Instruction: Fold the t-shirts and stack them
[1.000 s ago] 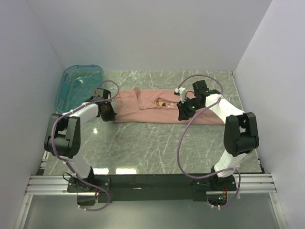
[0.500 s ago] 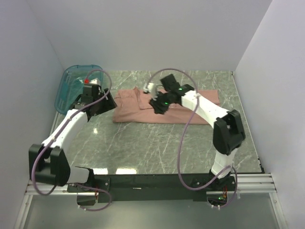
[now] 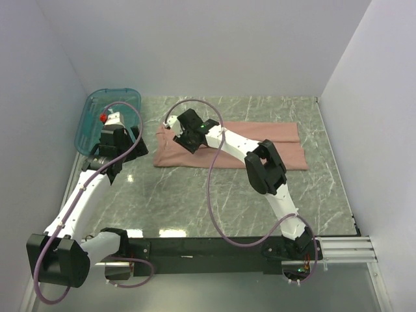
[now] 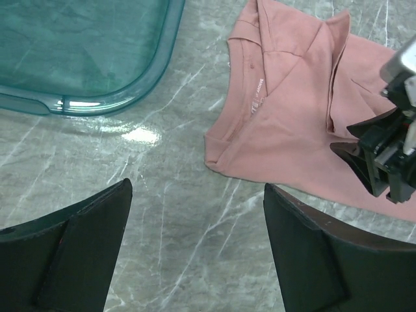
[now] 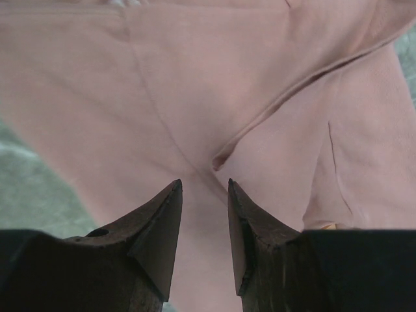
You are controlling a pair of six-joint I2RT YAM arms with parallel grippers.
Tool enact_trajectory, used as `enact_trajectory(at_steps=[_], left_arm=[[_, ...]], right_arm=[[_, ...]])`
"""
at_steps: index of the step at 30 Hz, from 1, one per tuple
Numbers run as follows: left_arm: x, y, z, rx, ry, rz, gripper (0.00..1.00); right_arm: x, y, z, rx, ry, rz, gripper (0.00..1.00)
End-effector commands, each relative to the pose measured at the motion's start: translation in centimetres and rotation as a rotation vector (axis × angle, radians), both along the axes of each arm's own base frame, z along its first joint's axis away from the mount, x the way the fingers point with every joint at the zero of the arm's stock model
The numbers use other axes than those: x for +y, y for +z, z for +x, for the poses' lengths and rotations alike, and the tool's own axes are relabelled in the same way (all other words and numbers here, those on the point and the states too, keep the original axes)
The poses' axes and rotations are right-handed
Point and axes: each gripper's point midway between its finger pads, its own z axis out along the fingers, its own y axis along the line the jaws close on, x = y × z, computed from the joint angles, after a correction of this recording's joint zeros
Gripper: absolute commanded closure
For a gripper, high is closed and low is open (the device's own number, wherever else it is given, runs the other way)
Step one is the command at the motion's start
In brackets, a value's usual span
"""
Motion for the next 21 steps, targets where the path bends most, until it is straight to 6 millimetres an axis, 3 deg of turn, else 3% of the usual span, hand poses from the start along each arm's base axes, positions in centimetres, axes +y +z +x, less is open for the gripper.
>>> enact_trajectory(at_steps=[1,8,21], left_arm=[[0.5,0.3,0.4,-0.017,0.009,0.029,0.13],[0.4,0.1,0.3,-0.016,0.006,0.023,0.13],[0.2,0.1,0.4,-0.017,0.001,0.016,0.13]], right_arm=[[0.0,2.4,1.8,-0.067,-0.068,0.010,0.59],[0.3,-0.4,2.0,-0.043,-0.070,-0.024,0.59],[0.2,-2.1,2.7,-0.047,-0.095,-0.061,0.62]])
